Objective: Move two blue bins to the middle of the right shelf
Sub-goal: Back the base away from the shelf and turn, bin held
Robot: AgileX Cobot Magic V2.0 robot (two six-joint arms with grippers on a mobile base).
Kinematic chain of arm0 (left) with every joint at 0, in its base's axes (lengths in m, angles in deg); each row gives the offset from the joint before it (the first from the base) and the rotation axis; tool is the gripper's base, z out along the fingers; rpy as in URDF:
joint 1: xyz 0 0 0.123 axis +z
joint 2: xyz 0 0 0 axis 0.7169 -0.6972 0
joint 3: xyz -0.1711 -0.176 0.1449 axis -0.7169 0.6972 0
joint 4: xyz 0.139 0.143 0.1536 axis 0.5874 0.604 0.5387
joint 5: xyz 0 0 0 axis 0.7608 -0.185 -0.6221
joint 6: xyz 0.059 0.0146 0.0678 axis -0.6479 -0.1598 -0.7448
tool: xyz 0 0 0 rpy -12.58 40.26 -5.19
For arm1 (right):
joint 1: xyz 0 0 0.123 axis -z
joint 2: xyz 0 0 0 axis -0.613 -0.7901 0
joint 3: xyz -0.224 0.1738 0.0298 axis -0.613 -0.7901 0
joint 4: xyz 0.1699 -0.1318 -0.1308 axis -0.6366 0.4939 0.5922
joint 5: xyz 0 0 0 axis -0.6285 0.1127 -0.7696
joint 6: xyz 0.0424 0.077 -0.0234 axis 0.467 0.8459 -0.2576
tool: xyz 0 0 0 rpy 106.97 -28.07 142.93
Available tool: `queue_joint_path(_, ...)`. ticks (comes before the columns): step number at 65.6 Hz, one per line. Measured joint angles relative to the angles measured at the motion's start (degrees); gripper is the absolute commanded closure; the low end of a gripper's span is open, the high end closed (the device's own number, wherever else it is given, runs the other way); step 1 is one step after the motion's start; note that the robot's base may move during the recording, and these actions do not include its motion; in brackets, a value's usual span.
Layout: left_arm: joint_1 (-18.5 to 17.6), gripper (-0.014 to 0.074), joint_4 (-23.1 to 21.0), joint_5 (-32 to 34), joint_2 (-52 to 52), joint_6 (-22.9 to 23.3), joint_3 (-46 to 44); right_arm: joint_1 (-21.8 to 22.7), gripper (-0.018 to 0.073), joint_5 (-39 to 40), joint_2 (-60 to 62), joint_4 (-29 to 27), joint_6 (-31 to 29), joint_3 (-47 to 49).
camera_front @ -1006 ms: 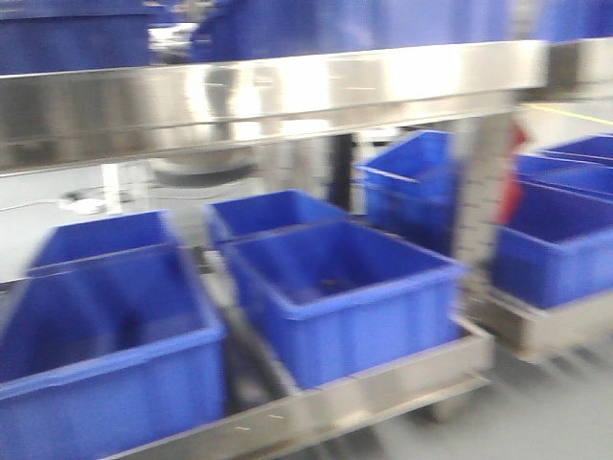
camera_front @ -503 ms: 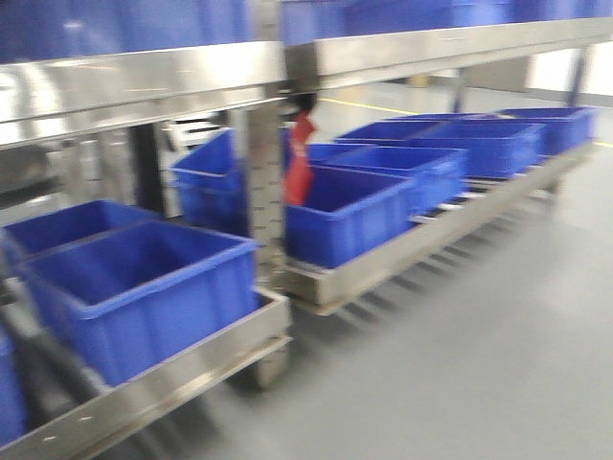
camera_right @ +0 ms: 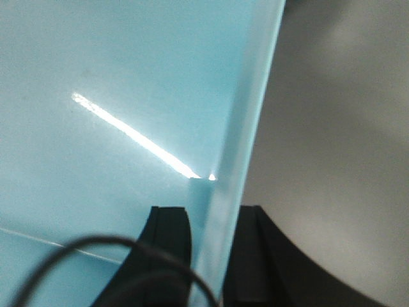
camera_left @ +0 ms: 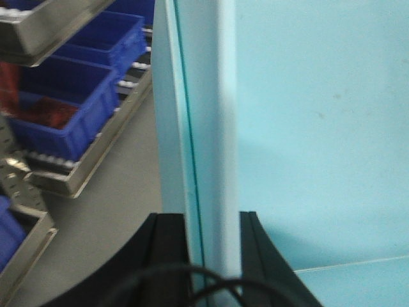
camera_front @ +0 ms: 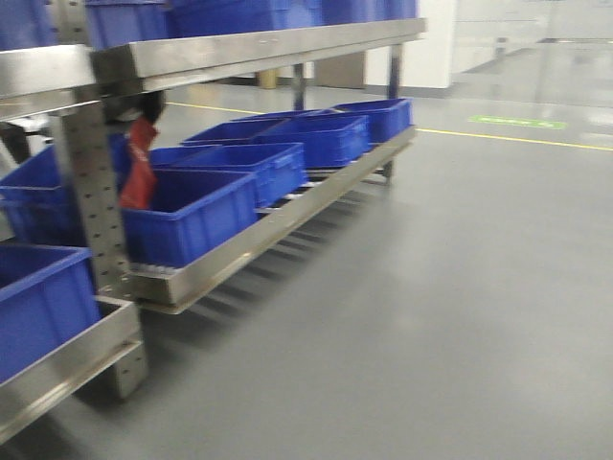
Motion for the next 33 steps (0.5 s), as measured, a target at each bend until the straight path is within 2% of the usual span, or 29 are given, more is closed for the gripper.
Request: queue_joint_path(33, 0.0, 0.0707, 0.0, -0.8, 0.0, 0.0, 0.0, 0.0, 0.0712, -0.4, 0.0, -0.1, 0.0, 0.0)
